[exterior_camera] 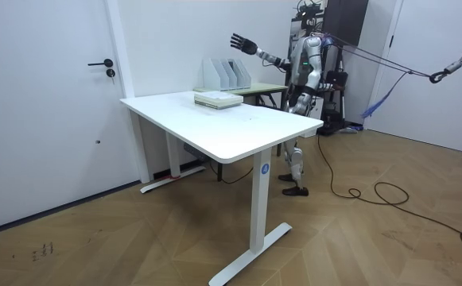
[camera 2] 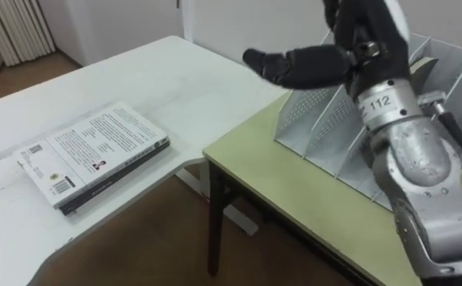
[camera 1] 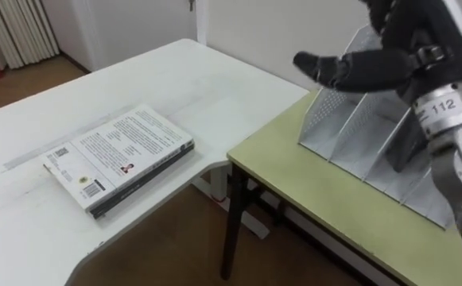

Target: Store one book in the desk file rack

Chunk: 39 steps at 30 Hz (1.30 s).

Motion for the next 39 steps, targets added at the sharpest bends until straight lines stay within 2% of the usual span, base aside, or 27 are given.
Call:
{"op": "trace_trajectory", "data": {
  "at_steps": [2,8,9,11,14,15,17,18,20,22,28,30,31,34,37,39],
  "targets": [
    [-19,88,15,1,43,11,-11,0,282,-1,261,-7,-86,225,809,0,32,-18,-12,-3,6,-6,2,0,-1,-3,4,2,20,2,-4,0],
    [-96,201,-20,133,56,59,-23,0,1086,-25,1388,288,-905,311,2849,0,68,-125,-22,-150,12,44,35,0,-1,-46,-3,-16,8,5,-9,1],
    [-136,236,-183,133,27,67,-19,0,1285,-67,1730,564,-1055,374,3192,0,142,-115,-7,-158,15,40,41,0,-1,-46,-3,-37,-8,8,-10,4],
    [-224,299,-431,133,32,161,-19,0,1754,-98,2206,908,-1483,601,3744,0,277,-165,-36,-153,12,12,39,-1,-2,-28,-9,-71,-6,8,-10,4],
    [-439,311,-612,351,28,242,-1,0,2221,-64,2919,2046,-2377,752,4556,0,417,-129,9,-161,-1,13,32,-2,-1,-42,-25,-80,-3,10,-6,1],
    [-485,311,-624,424,28,255,31,0,2428,-54,2991,2343,-2801,927,4824,0,521,-82,39,-187,-3,-4,26,-4,3,-63,-25,-72,-6,10,-3,0],
    [-495,314,-587,425,51,256,100,0,2710,-36,2965,2544,-3496,1078,5117,0,520,-66,36,-330,-4,-58,33,-3,4,-182,-30,-110,0,11,-4,2],
    [-513,301,-575,434,194,263,139,0,2825,44,2962,2897,-3844,1068,5230,0,533,-12,72,-336,-1,-77,32,0,5,-184,-27,-120,-8,15,-10,5],
    [-525,221,-566,455,248,259,246,0,3010,158,2963,3516,-4501,1089,5235,0,577,13,32,-312,-5,-79,21,1,5,-174,-31,-121,-1,15,-10,2],
    [-526,137,-568,503,206,246,397,0,3226,187,2965,3945,-4944,1051,5159,0,632,89,56,-262,-10,-44,13,4,5,-167,-33,-108,-11,15,-9,-2],
    [-659,-59,-339,976,264,237,943,0,3985,1042,2723,7267,-5872,1057,4022,0,717,91,43,-228,-65,-145,7,3,5,33,-43,-245,-194,24,12,6],
    [-627,-288,-8,1036,277,239,1316,0,4078,1417,1854,8401,-5945,1061,3536,0,692,113,-2,-239,-103,-166,13,3,5,62,-47,-253,-316,28,24,4],
    [-648,-329,25,1117,280,234,1390,0,4082,1502,1675,8666,-5959,1055,3420,0,683,121,-9,-241,-102,-205,13,3,5,67,-47,-264,-327,27,24,9],
    [-625,-391,112,1406,523,254,1704,0,4080,1849,917,9892,-5757,941,2834,0,538,161,-108,-137,-121,-243,13,3,5,214,-40,-329,-409,36,38,9],
    [-585,-490,518,1629,792,202,1843,0,4086,2211,328,10805,-5359,792,2125,0,504,187,-100,-16,-123,-266,-9,3,5,371,-28,-385,-519,53,44,5],
    [-512,-685,993,1758,883,181,1915,0,4107,2385,-114,11428,-5065,642,1700,0,470,212,-86,70,-131,-254,-31,3,5,443,-39,-381,-541,49,49,0]
  ]
}}
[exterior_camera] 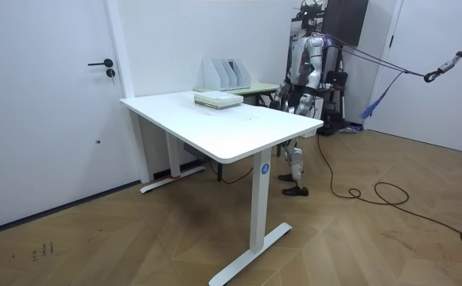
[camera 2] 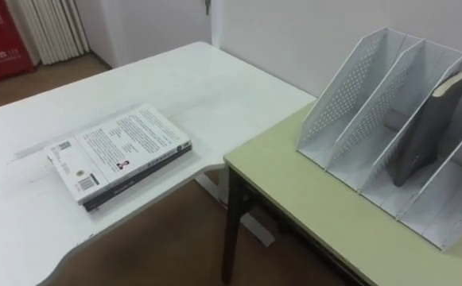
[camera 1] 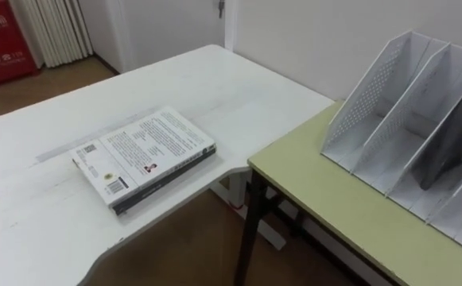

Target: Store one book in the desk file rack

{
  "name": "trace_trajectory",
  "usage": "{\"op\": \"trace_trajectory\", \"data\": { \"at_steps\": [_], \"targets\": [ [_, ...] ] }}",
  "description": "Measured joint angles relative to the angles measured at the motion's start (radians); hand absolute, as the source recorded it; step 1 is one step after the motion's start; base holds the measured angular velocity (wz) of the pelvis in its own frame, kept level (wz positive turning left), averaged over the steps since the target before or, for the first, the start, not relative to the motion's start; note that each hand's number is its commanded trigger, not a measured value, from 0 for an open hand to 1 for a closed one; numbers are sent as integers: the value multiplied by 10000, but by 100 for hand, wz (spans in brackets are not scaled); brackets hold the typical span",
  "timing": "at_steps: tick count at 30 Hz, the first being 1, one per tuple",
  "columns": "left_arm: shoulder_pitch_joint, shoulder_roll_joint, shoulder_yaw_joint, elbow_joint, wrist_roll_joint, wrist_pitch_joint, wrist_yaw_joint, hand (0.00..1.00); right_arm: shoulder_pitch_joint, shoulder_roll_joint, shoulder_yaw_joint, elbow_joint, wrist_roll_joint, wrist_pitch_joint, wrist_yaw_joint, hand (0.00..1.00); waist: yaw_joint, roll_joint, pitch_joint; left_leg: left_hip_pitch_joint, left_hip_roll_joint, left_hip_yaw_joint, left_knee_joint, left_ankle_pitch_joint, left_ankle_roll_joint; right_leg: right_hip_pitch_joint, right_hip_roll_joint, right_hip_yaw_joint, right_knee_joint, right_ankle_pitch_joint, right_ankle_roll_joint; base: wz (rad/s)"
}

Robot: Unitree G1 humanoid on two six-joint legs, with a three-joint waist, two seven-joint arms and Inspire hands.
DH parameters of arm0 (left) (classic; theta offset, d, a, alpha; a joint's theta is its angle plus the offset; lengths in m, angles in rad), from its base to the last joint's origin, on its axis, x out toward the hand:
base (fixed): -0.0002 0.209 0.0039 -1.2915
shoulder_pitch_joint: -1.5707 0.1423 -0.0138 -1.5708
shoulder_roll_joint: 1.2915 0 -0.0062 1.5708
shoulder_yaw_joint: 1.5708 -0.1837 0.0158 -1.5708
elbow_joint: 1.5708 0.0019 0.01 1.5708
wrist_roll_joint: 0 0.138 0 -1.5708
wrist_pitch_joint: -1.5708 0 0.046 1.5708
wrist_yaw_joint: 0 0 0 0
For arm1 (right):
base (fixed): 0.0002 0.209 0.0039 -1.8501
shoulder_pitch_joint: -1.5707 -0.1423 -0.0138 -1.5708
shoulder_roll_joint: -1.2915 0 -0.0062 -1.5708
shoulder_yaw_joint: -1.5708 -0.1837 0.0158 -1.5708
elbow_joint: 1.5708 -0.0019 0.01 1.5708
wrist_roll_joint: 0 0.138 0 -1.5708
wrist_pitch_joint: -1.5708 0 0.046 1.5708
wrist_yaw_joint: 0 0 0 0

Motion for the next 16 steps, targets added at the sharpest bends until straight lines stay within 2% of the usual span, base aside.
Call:
{"op": "trace_trajectory", "data": {
  "at_steps": [4,8,11,16],
  "targets": [
    [65,-102,319,32,228,-9,170,0,24,184,-368,782,768,-137,-617,0,-78,43,21,100,-1,-1,-37,-1,1,95,15,37,-30,-4,7,0],
    [134,-292,558,204,282,-124,473,0,102,424,-996,1398,1466,-273,-1319,0,-370,146,62,123,-6,-32,-130,-2,4,138,52,78,-112,19,35,2],
    [310,-459,929,191,541,-142,655,0,144,479,-1506,1713,1906,-310,-1549,0,-596,267,53,110,-10,-29,-164,-3,5,103,55,89,-115,18,36,0],
    [291,-483,1117,163,1249,-138,860,0,265,530,-1756,1723,2063,-305,-1909,0,-813,337,4,102,-8,0,-173,-2,4,84,63,111,-124,18,34,-2]
  ]
}}
